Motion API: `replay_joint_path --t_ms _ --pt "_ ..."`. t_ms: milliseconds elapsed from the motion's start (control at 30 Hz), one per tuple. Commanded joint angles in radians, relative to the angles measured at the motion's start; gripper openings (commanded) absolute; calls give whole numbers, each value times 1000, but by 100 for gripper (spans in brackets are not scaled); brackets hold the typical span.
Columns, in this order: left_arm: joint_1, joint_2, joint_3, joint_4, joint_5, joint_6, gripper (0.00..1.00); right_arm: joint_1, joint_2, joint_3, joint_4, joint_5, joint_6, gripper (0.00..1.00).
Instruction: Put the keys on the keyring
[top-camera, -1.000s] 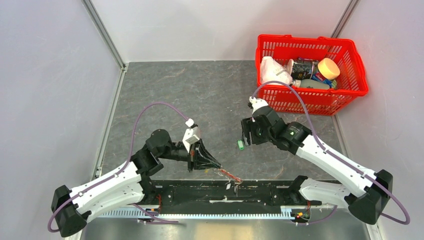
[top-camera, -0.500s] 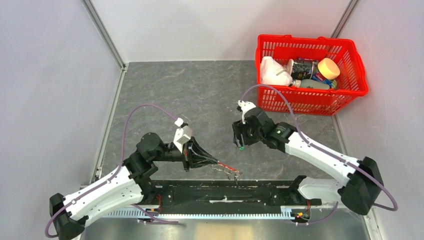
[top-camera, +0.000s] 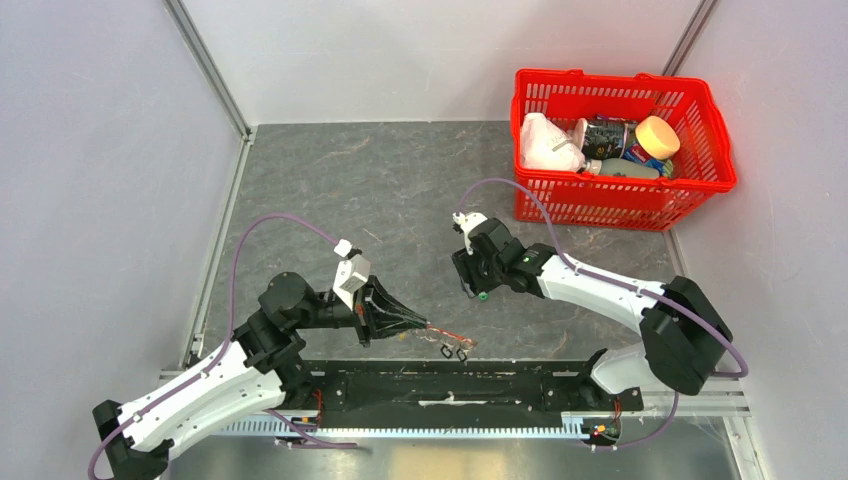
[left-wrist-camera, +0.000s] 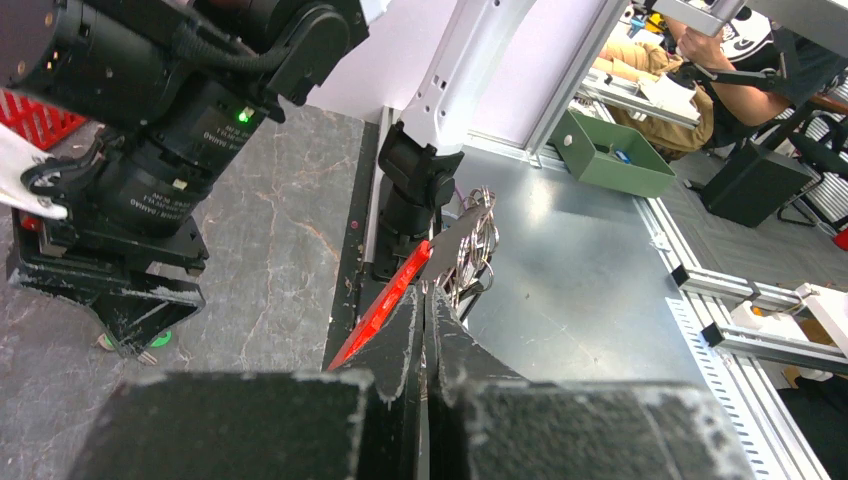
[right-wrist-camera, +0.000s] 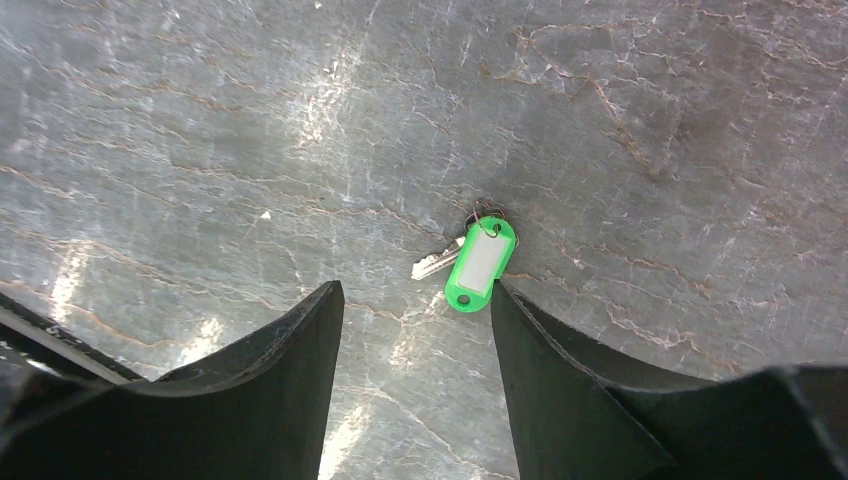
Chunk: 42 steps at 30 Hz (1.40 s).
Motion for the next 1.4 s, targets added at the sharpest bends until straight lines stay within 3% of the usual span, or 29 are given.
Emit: replay_joint_path --t_ms 0,367,1367 --pt "-6 -22 1 31 -22 9 2 -2 37 -2 67 26 -70 63" --pt "-6 -61 -10 30 -24 -6 2 -2 164 44 72 117 -121 54" --pt "-6 -65 -18 45 -26 -14 2 -11 240 77 103 137 -165 38"
